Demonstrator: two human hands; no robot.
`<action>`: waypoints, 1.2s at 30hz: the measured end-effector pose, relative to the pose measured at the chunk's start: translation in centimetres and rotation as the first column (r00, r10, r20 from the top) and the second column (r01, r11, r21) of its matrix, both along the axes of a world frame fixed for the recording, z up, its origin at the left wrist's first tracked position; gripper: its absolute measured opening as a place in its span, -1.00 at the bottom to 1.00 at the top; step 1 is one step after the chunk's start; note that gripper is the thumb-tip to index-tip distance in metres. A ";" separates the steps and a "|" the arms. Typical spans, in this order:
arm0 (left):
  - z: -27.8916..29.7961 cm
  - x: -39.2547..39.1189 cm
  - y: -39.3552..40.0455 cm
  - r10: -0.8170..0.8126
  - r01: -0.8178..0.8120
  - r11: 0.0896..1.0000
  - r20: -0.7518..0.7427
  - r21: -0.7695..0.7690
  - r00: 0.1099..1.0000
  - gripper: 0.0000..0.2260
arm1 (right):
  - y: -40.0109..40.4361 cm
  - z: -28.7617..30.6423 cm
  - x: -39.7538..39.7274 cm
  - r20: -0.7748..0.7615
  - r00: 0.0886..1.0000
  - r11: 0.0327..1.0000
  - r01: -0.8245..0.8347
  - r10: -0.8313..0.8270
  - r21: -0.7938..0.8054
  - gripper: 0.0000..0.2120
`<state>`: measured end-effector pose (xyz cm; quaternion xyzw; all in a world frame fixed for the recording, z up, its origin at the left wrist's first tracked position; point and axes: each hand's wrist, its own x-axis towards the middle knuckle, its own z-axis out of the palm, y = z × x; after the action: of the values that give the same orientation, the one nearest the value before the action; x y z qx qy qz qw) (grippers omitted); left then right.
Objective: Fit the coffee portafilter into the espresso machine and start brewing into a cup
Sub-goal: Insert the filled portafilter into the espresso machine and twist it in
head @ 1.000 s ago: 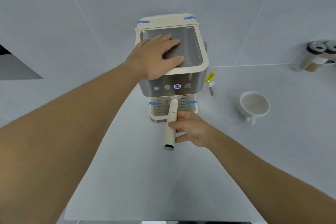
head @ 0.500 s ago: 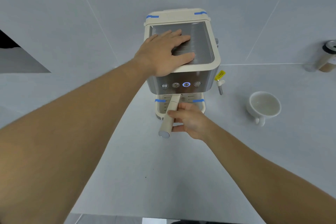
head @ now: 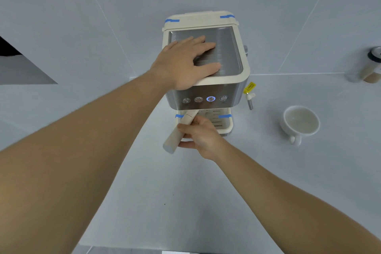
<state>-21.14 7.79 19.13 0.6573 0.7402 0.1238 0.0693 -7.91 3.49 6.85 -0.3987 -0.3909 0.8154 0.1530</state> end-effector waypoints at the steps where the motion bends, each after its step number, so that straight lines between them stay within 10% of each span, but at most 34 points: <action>1: 0.0 0.0 0.0 0.003 -0.003 1.000 0.002 -0.003 1.000 -0.35 | 0.0 0.0 -0.2 -0.006 1.000 1.000 0.008 -0.008 -0.009 -0.67; 36: 1.0 0.6 -0.7 0.029 -0.029 1.000 0.018 -0.013 0.999 -0.40 | -0.3 -0.3 -1.6 -0.082 0.996 0.997 0.042 -0.047 -0.068 -0.60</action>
<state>-20.51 7.11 20.09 0.6450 0.7497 0.1258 0.0785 -9.49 3.20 6.51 -0.3778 -0.3478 0.8403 0.1739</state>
